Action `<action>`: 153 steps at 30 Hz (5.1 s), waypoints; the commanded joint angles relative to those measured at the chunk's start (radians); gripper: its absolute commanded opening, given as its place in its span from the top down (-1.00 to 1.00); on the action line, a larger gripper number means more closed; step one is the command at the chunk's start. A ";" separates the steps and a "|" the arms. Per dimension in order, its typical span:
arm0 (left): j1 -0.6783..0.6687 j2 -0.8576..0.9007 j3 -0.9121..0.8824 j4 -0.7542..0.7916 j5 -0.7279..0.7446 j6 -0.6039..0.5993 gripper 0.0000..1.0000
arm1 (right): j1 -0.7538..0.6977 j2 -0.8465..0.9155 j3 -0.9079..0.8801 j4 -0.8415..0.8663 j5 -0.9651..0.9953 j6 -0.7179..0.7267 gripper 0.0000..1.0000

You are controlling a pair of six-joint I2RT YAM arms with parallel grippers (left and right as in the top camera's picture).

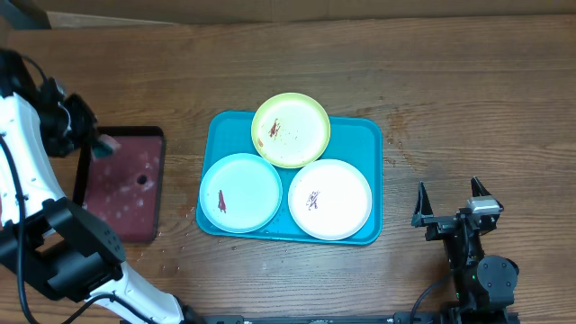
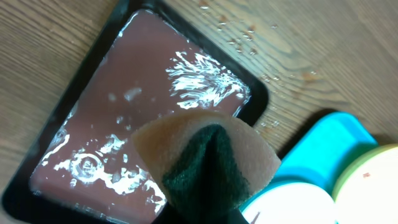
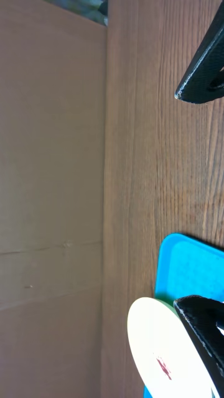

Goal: Clean dirty plates on tray and stack at the side
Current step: 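Raise the sponge with the left gripper above the red tray, then move the sponge onto the light-blue-rimmed plate with the left gripper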

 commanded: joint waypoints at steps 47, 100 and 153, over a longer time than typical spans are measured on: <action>0.142 -0.340 -0.340 0.493 0.282 0.089 0.92 | -0.003 -0.008 -0.010 0.005 0.010 -0.004 -1.00; 0.023 -0.201 -0.560 0.431 -0.155 0.063 0.92 | -0.003 -0.004 -0.010 0.005 0.010 -0.004 -1.00; -0.572 -0.191 -0.261 -0.039 0.197 -0.082 0.92 | -0.003 -0.004 -0.010 0.005 0.010 -0.004 -1.00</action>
